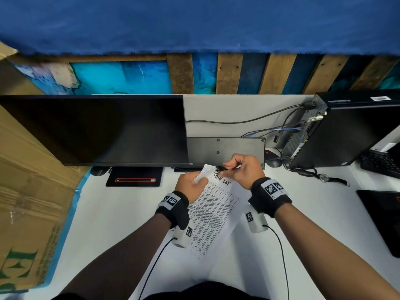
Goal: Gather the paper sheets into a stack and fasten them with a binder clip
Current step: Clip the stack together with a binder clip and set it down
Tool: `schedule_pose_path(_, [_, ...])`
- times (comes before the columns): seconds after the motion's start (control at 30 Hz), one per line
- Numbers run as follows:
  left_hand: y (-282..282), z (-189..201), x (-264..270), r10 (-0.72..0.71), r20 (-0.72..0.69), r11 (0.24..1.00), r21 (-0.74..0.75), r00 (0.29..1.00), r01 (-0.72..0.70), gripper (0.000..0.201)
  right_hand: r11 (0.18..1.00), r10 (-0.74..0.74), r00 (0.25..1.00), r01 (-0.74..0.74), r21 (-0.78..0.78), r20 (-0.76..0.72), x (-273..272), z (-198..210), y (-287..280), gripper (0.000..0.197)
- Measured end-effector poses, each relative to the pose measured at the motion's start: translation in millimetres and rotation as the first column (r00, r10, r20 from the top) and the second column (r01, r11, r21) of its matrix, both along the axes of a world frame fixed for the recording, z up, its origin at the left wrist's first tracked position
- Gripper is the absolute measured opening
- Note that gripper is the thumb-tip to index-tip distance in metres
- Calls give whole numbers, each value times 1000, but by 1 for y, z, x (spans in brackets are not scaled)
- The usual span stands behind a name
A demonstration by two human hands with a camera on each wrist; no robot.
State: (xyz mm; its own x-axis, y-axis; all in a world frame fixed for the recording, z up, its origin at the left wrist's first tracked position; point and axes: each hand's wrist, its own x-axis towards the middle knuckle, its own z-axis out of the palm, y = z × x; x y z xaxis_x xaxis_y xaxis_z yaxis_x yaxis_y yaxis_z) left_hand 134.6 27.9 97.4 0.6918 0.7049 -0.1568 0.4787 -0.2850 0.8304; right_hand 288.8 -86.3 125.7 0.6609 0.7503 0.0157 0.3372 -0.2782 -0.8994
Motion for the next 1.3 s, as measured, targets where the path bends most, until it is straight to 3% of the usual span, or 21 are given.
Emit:
schedule_pose_path(0.13, [-1,-2,1,2,-15,999,42,1000,-1,18,1000,19,999,-19,-18,37,0,9,-1,33])
schedule_pose_path(0.37, [-5,2,-2,-31,-9,999,18,999,32,19,984,144,988,-137,-111,58,8,14,2,20])
schedule_pose_path(0.5, [-6,1,-2,-54,-24,999,6,998,54,34,955,250,965,-232,-187,76,11,20,6,27])
schedule_pose_path(0.6, [-4,2,-2,-67,3,998,-6,998,67,24,943,293,953,-276,-184,73,12,27,9,23])
schedule_pose_path(0.67, [-4,5,-2,-61,27,998,-9,998,62,18,942,299,953,-286,-177,53,13,31,10,29])
schedule_pose_path(0.8, [-4,7,0,-25,66,999,-44,997,28,33,955,268,963,-271,-122,-38,15,32,15,31])
schedule_pose_path(0.93, [-5,5,-1,27,56,992,-121,998,-20,38,946,269,958,-281,-161,-95,17,30,23,29])
schedule_pose_path(1.13, [-5,-1,-2,102,64,975,-206,993,-86,26,931,279,945,-310,-195,-172,17,27,31,31])
schedule_pose_path(1.3, [1,-6,-3,107,79,969,-233,991,-86,39,909,326,915,-372,-189,-237,18,28,28,42])
